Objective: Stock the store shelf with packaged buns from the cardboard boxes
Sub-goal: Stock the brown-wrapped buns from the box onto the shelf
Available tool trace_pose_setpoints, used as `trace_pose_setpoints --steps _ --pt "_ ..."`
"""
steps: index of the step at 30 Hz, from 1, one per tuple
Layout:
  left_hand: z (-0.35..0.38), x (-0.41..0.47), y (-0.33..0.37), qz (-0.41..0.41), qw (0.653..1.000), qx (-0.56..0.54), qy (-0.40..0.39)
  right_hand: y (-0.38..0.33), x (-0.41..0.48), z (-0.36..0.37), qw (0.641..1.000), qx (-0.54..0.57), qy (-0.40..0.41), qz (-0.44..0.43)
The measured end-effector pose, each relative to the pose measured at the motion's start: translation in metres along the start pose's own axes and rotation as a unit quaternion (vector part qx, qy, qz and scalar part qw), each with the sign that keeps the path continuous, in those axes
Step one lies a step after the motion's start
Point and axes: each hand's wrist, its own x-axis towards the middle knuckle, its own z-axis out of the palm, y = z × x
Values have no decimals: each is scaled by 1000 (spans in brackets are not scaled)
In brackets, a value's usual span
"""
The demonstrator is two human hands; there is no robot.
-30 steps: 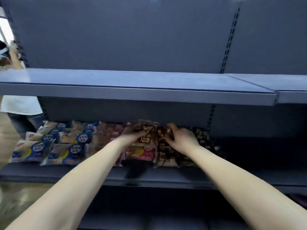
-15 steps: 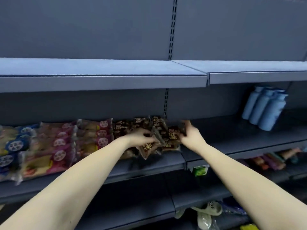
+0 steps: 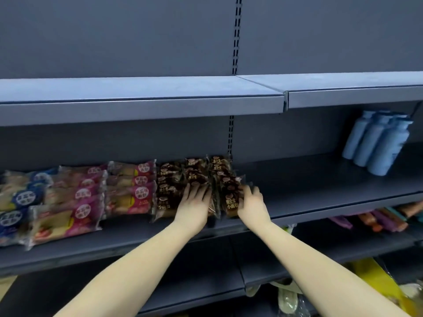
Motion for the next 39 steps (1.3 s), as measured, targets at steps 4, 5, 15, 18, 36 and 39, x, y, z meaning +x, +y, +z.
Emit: trace_pose_setpoints --steps 4,5,15,18,36,39 --pt "18 -12 12 5 1000 -6 -17 13 -5 -1 990 -100 48 -83" --pt "20 -12 13 8 1000 -4 -19 18 -6 -1 984 -124 37 -125" --pt "24 -8 13 9 997 -1 -77 29 -13 17 964 -206 -74 -153" --pt "20 -5 13 7 994 -7 -104 28 -8 16 965 -190 -69 -167" --pt "10 -24 -7 18 995 -57 -74 10 -15 14 964 -193 -47 -175" --pt "14 -31 -18 11 996 -42 -77 5 -15 20 964 -180 5 -195"
